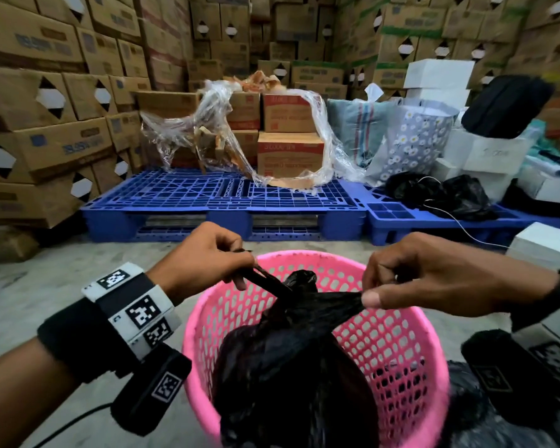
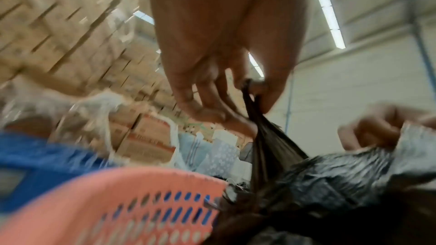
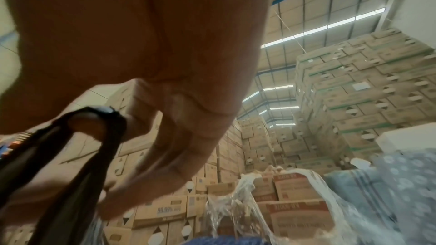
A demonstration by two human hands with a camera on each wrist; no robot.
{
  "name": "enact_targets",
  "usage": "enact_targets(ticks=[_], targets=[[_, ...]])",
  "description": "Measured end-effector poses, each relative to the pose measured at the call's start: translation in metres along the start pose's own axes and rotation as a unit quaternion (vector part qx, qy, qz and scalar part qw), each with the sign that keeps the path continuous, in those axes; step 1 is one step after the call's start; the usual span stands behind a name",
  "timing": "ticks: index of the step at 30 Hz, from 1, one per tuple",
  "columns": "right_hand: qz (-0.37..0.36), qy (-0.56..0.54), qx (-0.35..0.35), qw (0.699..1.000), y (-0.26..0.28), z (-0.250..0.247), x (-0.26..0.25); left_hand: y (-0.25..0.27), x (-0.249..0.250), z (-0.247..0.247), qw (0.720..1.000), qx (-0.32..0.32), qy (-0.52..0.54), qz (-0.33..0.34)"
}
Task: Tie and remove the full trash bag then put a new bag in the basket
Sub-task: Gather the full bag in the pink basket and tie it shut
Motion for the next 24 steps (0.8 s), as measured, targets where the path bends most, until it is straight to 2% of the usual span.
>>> enact_targets(ticks=[3,5,6,8,10,12,17,20,21,22,24], targets=[[0.029,-0.038,0.025,0.999,-0.002,0.006,0.008,0.002,-0.008,-0.001,0.996,0.066,0.05,-0.019],[0.036,-0.046,0.04,0.998,-0.003,0.007,0.013,0.001,-0.009,0.0,0.997,0.058,0.055,-0.015],[0.038,-0.05,0.047,0.997,-0.003,0.006,0.014,-0.001,-0.009,0.0,0.998,0.041,0.053,-0.018],[0.039,-0.065,0.069,0.995,-0.004,0.004,0.017,-0.003,-0.01,-0.001,0.999,-0.038,0.001,-0.023],[0.042,-0.1,0.097,0.989,-0.005,0.001,0.022,-0.002,-0.009,-0.005,0.986,-0.136,-0.093,-0.007],[0.052,-0.142,0.111,0.982,-0.005,-0.001,0.026,0.003,-0.009,-0.011,0.97,-0.206,-0.131,0.005],[0.065,-0.113,0.1,0.986,-0.008,-0.001,0.03,0.015,-0.01,-0.015,0.94,-0.292,-0.175,0.035],[0.056,-0.107,0.105,0.987,-0.011,-0.002,0.028,0.014,-0.014,-0.013,0.916,-0.304,-0.259,0.034],[0.048,-0.108,0.105,0.987,-0.012,-0.003,0.026,0.012,-0.014,-0.014,0.916,-0.296,-0.268,0.032],[0.04,-0.11,0.103,0.988,-0.013,-0.003,0.023,0.011,-0.014,-0.014,0.926,-0.282,-0.249,0.029],[0.019,-0.121,0.089,0.988,-0.014,-0.003,0.014,0.006,-0.009,-0.011,0.967,-0.227,-0.113,0.001]])
Point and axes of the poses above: each hand's wrist, its own y-axis away from the middle knuckle, its own z-axis out of the palm, x = y × z, the point moved 3 cm from there along -y, towards the middle knuckle, and after that the axes turned 7 degrees about x, right-handed, at the moved point
